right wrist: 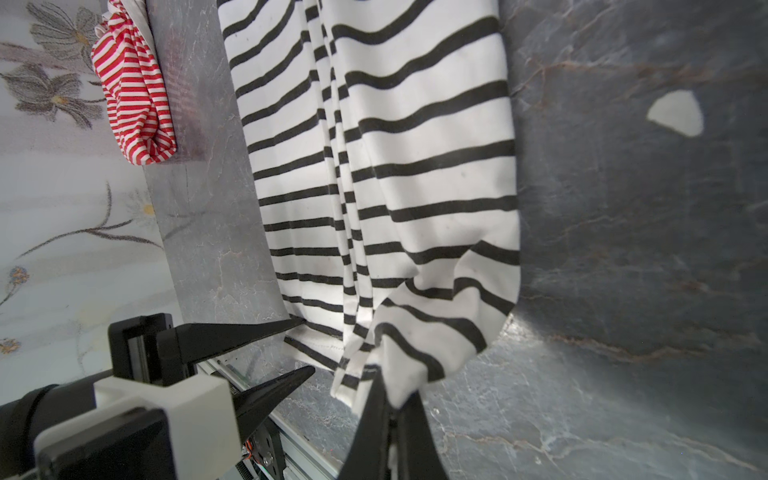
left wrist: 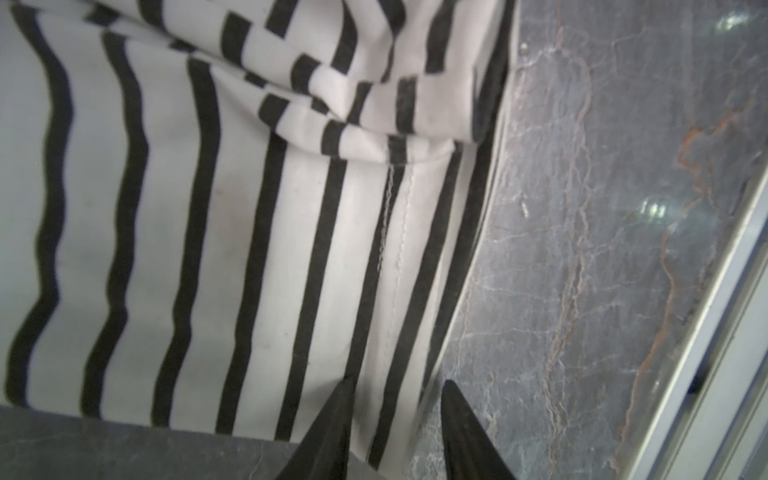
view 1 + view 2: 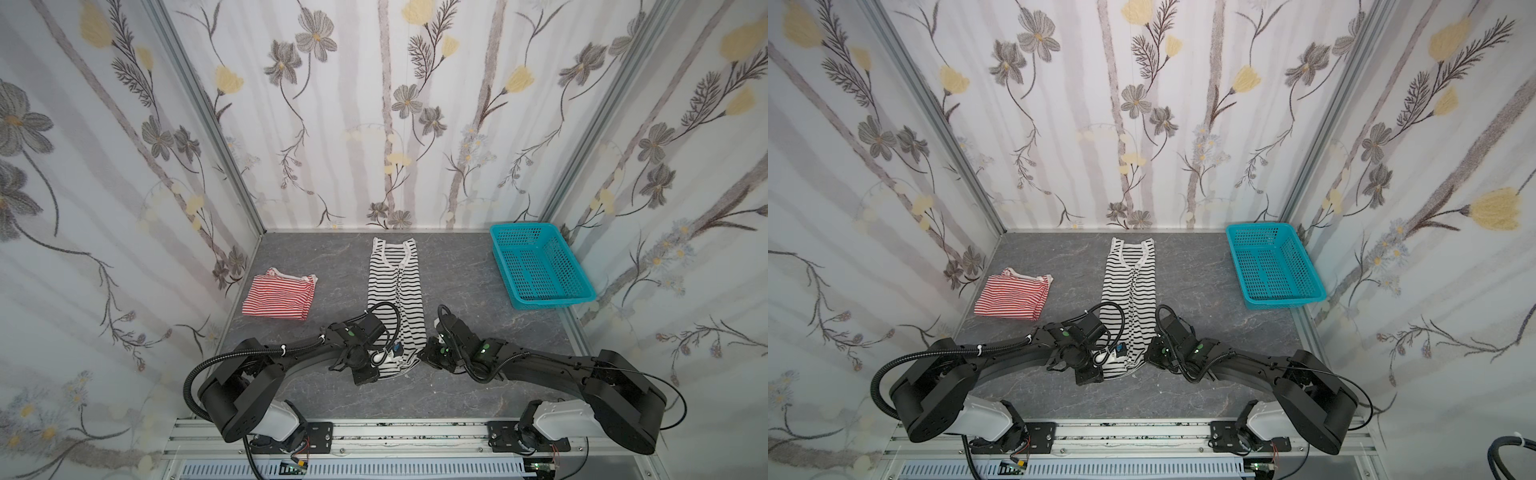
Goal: Fold and stack the tank tops
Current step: 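Lift the near hem and fold it away from the robot with both grippers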
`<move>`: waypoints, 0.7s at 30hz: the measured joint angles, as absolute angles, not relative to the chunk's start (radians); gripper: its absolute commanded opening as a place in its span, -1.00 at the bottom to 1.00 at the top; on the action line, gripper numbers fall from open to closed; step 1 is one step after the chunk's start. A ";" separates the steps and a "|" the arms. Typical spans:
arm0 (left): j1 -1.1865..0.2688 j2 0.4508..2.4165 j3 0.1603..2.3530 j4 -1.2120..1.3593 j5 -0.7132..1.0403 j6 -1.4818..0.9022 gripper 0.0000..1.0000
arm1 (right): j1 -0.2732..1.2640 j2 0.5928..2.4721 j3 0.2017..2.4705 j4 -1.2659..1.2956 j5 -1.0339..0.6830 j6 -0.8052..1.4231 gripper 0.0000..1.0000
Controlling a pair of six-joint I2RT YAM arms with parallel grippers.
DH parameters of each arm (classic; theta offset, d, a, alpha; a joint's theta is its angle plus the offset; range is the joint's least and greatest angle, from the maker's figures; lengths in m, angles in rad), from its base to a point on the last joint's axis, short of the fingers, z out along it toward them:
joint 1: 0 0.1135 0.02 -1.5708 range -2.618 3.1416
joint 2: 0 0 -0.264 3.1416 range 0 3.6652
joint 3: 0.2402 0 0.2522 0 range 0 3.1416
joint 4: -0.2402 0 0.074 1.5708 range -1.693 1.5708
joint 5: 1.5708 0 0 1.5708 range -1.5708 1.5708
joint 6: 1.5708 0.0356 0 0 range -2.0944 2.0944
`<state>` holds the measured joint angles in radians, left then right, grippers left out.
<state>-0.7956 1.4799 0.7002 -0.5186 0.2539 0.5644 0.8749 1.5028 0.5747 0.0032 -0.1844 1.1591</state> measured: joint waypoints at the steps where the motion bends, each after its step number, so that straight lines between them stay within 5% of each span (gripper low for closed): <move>1: -0.796 1.483 0.698 -0.507 0.246 0.570 -0.69 | 0.874 1.503 0.575 0.004 -0.184 1.159 -1.00; 3: -0.797 1.486 0.696 -0.490 0.221 0.574 -1.00 | 0.872 1.505 0.575 0.005 -0.184 1.159 -1.00; 21: -0.816 1.398 0.807 -0.752 0.373 0.648 -1.00 | 0.898 1.329 0.544 -0.042 -0.168 1.164 -1.00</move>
<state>-0.8158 1.3975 0.8066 -0.7525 0.3729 0.6483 0.8978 1.3293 0.5442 -0.0418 -0.1684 1.1637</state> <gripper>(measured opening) 0.051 0.048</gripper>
